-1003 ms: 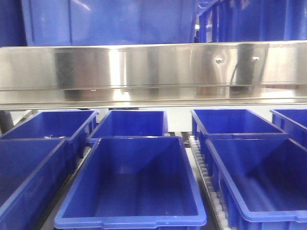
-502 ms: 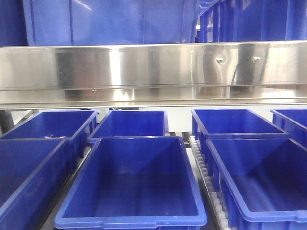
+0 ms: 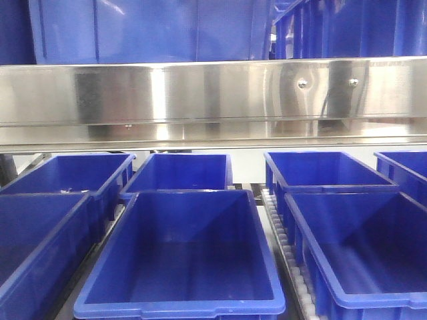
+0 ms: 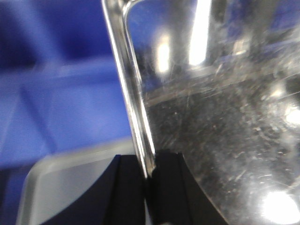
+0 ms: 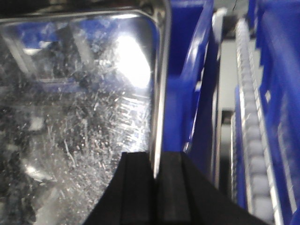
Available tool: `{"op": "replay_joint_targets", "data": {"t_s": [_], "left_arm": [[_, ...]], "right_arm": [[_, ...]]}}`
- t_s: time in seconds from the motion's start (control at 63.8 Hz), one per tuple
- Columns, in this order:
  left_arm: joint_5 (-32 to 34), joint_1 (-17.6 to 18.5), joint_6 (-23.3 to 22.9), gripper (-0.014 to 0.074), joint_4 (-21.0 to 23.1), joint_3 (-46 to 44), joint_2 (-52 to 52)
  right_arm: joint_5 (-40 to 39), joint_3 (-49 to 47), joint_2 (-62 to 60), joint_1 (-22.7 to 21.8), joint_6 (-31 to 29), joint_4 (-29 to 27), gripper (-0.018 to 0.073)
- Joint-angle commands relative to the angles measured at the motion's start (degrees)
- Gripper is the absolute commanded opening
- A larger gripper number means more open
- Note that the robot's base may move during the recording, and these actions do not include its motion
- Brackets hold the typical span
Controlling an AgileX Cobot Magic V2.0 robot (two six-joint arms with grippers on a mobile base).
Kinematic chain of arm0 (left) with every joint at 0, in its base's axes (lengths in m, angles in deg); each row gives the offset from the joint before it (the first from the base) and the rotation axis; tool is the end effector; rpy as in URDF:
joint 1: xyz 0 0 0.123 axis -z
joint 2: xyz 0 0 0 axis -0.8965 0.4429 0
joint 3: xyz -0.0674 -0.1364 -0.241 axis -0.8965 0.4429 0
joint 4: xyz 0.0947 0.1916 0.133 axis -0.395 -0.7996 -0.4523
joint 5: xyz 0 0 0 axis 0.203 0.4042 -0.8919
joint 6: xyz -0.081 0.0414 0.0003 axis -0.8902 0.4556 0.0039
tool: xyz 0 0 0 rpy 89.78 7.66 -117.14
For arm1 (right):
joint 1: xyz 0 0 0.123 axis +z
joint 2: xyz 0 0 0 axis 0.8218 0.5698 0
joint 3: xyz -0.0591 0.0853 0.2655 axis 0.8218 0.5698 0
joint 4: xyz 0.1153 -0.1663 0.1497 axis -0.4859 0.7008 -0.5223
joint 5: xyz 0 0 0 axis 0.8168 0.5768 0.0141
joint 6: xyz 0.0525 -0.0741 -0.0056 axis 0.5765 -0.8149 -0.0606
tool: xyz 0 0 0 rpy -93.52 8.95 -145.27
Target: Stack silver trays without gaps
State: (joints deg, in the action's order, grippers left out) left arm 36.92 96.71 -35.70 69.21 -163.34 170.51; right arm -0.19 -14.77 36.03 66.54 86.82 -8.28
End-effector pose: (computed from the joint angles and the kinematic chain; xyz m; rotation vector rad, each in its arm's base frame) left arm 0.3611 -0.2043 0.4464 0.3665 2.0516 -0.0903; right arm 0.3884 0.0860 0.4277 -0.0367 2.0089 0.3586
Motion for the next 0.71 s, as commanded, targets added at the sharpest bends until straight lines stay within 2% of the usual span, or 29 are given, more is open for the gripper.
{"op": "replay_joint_targets", "data": {"t_s": [0.0,0.141,0.298,0.502,0.69], "left_arm": [[-3.5,0.3,0.8,-0.0004,-2.7,0.4,-0.4],[-5.7,0.3,0.9,-0.0004,-5.1,2.1,-0.1],[-5.9,0.3,1.4,-0.0004,-5.2,4.9,-0.1],[-5.9,0.3,1.4,-0.0004,-7.1,9.9,-0.1],[-1.4,-0.4,1.4,-0.0004,-7.2,14.4,-0.1]], "right_arm": [[-0.1,-0.5,-0.5,2.0,-1.0,-1.1,-0.008],[2.6,-0.5,0.2,5.3,-1.0,-1.1,-0.008],[4.0,-0.5,2.4,8.6,-1.0,-1.1,-0.008],[4.5,-0.5,6.9,10.4,-1.0,-1.1,-0.008],[5.2,-0.5,9.4,10.5,-1.0,-1.1,-0.008]]}}
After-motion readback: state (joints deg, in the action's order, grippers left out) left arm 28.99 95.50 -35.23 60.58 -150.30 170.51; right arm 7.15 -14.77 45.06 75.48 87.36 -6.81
